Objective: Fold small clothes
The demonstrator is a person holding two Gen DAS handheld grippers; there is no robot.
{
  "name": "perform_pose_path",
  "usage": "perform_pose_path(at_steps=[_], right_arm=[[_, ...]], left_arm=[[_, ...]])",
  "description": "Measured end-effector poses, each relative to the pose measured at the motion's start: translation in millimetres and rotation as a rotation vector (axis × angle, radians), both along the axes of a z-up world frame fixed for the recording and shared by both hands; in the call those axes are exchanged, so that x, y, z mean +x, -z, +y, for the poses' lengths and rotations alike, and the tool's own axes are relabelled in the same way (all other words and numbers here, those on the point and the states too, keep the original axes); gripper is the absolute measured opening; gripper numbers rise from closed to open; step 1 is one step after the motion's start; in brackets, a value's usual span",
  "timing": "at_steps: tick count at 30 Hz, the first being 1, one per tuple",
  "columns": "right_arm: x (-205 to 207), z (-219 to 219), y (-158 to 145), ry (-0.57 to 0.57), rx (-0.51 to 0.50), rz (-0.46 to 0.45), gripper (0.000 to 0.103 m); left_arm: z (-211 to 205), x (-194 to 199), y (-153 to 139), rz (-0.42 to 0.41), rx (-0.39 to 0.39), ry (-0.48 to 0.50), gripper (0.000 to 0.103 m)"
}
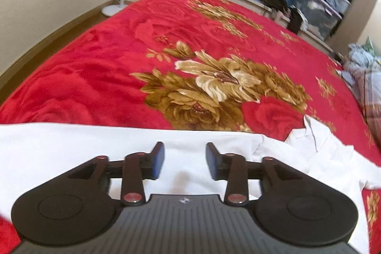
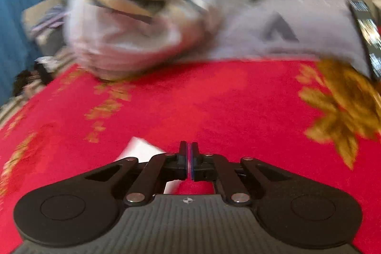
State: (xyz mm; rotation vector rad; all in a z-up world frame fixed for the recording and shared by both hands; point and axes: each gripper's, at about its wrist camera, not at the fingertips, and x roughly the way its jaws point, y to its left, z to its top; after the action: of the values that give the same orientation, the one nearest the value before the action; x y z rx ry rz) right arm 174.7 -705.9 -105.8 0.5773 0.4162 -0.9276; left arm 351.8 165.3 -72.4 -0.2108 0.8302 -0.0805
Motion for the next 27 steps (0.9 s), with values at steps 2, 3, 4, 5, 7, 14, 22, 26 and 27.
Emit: perform_pose_path(at_steps=[2, 3, 4, 5, 7, 14, 22, 26, 27], right_arm=[[12.2, 17.6, -14.8, -0.104, -0.008, -0.045, 0.003], [19.4, 28.4, -21.5, -0.172, 0.004, -0.073, 0.003], [25.5, 40.3, -28.2, -0.242, 0.019, -0.092, 0.003], [33.2, 52.6, -32.5, -0.310, 0.033, -0.105, 0.004], [48.9, 83.2, -41.0, -0.485, 0.074, -0.119, 0.011], [89.4, 203.6, -27.8, -1.084, 0.341, -0.028, 0.044], [92.3, 265.8, -6.0, -1.173, 0.257, 0.206, 0.044], [99.3, 269.1, -1.7, -1.122, 0.242, 0.222, 0.044], [100.0, 271.9, -0.3, -1.108, 0.238, 0.224, 0.044]], left_arm=[[-6.3, 9.5, 6.1, -0.022, 0.031, 0.034, 0.065], [-10.8, 14.1, 8.9, -0.039, 0.054, 0.050, 0.074], [-15.0, 18.8, 12.3, -0.054, 0.078, 0.067, 0.082], [-19.8, 24.2, 16.5, -0.070, 0.105, 0.086, 0.084], [-28.1, 33.2, 25.9, -0.077, 0.137, 0.123, 0.086], [-49.4, 44.4, 54.9, -0.046, 0.210, 0.283, 0.000], [2.9, 47.7, 26.8, -0.104, 0.253, -0.087, 0.008], [-31.8, 23.1, 12.2, -0.219, 0.269, 0.100, 0.035], [-38.5, 19.7, 11.5, -0.214, 0.215, 0.164, 0.035]])
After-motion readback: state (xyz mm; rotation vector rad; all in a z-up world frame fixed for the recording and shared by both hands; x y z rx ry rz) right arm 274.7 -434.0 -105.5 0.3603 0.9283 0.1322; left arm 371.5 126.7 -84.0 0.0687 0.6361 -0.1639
